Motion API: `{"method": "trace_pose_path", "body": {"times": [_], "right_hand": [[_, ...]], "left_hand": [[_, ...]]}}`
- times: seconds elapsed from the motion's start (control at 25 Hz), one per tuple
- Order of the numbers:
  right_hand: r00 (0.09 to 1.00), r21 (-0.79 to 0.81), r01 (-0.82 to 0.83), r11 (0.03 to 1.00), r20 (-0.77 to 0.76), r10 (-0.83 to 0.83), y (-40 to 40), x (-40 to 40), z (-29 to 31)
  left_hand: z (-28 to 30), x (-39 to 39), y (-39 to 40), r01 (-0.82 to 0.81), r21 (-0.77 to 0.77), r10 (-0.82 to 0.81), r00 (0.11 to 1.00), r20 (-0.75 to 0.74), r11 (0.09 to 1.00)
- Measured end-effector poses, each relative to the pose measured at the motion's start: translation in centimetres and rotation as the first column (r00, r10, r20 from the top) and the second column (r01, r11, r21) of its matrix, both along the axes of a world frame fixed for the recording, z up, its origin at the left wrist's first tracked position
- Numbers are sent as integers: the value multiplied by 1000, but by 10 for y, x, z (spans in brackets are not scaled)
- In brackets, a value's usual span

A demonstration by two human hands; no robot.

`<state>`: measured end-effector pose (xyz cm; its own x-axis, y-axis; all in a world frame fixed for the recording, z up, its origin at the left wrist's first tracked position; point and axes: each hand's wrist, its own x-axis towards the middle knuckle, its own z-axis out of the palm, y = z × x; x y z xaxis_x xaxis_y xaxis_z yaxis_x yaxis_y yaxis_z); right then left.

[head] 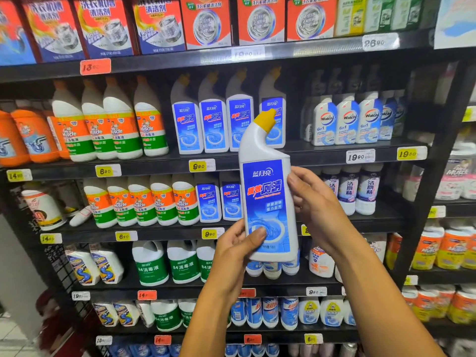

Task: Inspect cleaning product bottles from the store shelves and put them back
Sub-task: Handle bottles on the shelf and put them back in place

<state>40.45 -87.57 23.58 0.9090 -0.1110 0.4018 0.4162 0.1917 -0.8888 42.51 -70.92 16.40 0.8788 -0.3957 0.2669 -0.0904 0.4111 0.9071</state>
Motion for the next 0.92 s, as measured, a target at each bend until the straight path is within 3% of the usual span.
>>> {"method": "trace_pose_path", "body": {"times": [0.12, 0.32, 0.52, 0.6, 0.76, 0.92], "right_hand": [[998, -32, -52, 998, -34, 51, 1, -1, 1], [996, -31, -90, 995, -29, 89, 5, -2, 0], [976, -21, -207, 978, -70, 205, 15, 5, 2], [986, -30, -157, 987, -59, 156, 16, 7, 5], [999, -98, 16, 995, 35, -13, 13, 10, 11], [998, -114, 34, 993, 59, -27, 13, 11, 12]], "left_hand": [[-5, 0, 2, 134, -75, -140, 987, -80, 988], [-6, 1, 5, 198, -154, -218, 968, -122, 968], [-5, 3, -6, 275, -373, -377, 896, -236, 886], [-2, 4, -10, 321, -398, -434, 869, -235, 859], [0, 13, -9, 310, -232, -337, 938, -85, 922], [3, 17, -8, 228, -36, -228, 974, -5, 973]]}}
